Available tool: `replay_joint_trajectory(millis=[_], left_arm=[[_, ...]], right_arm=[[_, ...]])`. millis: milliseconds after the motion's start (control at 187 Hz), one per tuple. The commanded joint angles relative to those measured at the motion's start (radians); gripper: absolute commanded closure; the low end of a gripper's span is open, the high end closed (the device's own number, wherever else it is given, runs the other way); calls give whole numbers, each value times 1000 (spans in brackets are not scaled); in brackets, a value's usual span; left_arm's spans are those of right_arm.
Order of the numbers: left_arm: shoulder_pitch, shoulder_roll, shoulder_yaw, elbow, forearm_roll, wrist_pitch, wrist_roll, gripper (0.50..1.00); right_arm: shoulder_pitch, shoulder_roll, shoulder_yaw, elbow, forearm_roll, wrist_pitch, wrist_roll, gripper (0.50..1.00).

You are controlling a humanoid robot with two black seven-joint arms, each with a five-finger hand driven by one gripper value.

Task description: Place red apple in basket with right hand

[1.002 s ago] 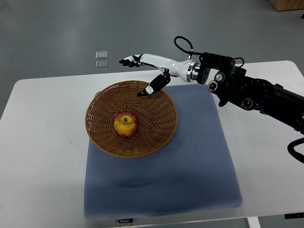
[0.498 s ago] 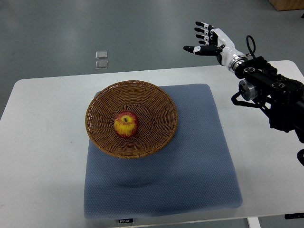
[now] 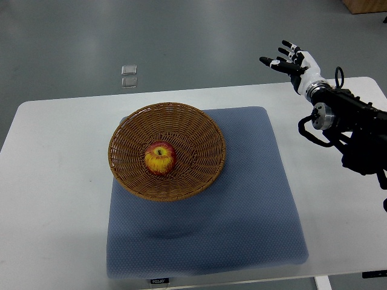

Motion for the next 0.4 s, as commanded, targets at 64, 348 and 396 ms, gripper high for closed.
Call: replay_joint_trajectory(millis=[64,348,396], left_arm=[[0,0,0,0,0,0,1,500],[0,0,0,-1,0,-2,-1,500],[0,0,0,-1,0,-2,-1,500]], right_arm=[[-5,6,-2,0,0,2,2,587],[-10,7,-2,0,-5,1,3,585],[-10,7,-2,0,-5,1,3,585]])
